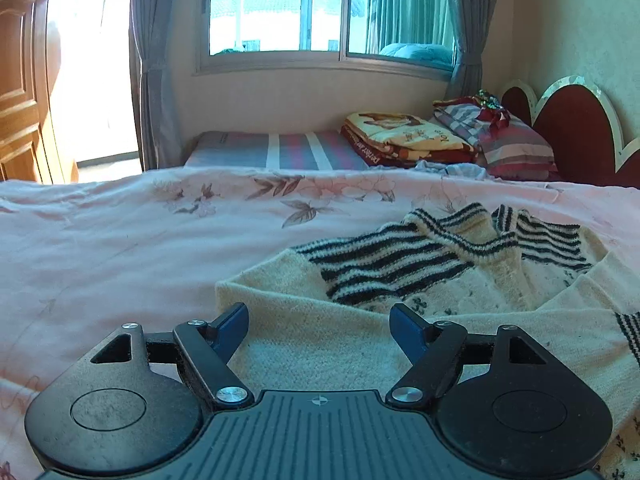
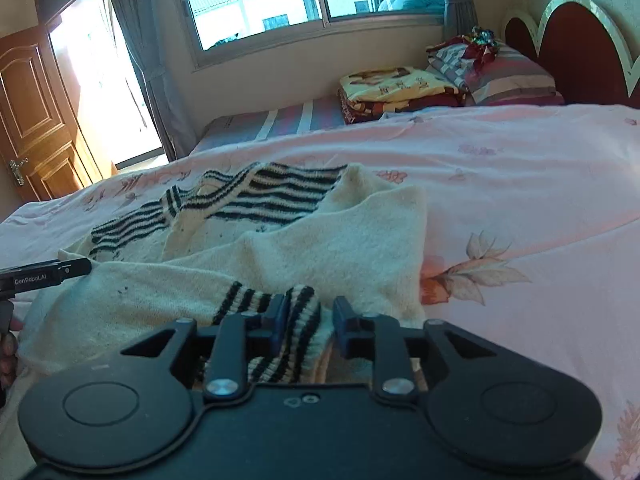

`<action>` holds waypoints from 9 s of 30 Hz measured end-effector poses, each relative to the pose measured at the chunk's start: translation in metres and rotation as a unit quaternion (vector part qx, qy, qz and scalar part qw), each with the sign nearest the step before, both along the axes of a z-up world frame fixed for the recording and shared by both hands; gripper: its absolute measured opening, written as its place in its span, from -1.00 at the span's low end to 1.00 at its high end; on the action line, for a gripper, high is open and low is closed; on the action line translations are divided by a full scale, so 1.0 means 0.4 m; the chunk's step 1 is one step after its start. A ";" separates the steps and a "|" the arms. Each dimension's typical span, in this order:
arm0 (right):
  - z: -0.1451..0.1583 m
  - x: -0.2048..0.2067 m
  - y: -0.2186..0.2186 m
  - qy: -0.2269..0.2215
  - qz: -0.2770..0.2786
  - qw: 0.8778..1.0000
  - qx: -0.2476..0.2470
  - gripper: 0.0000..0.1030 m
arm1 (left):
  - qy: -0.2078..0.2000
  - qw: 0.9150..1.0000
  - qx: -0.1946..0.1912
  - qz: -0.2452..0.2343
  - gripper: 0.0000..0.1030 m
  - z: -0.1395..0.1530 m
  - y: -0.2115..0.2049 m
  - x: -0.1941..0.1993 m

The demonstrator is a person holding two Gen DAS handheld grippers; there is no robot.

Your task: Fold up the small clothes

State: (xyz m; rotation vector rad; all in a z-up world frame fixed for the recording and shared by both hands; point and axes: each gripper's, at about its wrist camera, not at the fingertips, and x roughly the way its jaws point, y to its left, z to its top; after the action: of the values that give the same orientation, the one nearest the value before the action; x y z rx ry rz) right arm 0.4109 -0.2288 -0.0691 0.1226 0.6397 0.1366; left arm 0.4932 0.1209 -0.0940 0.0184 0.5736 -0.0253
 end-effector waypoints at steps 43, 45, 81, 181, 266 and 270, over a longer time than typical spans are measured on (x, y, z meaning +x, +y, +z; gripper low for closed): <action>0.002 0.119 -0.022 0.022 -0.007 0.999 -0.038 -0.44 | 0.023 1.000 0.005 0.008 0.64 0.016 -0.041 -0.045; 0.017 0.079 0.001 0.003 0.015 1.000 -0.018 -0.44 | 0.014 1.000 -0.018 -0.001 0.64 0.034 -0.059 -0.073; -0.032 -0.064 0.110 0.032 0.050 0.998 -0.020 -0.40 | 0.058 0.997 0.011 -0.058 0.88 -0.038 -0.160 -0.270; 0.175 -0.252 -0.234 0.031 0.073 0.973 0.216 -0.89 | 0.010 0.926 -0.378 -0.001 -0.91 0.135 0.113 -0.459; -0.033 0.271 0.036 0.023 0.082 0.990 -0.114 -0.28 | 0.055 0.998 -0.009 -0.005 0.62 -0.014 -0.070 0.091; 0.008 0.232 0.049 0.005 0.054 0.994 -0.095 -0.27 | 0.037 0.999 -0.016 0.013 0.62 0.018 -0.069 0.078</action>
State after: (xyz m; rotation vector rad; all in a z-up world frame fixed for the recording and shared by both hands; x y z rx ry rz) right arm 0.5035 -0.2091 -0.0658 -0.0955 0.6661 0.1778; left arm 0.5243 0.0934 -0.0869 -0.0222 0.6464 -0.0096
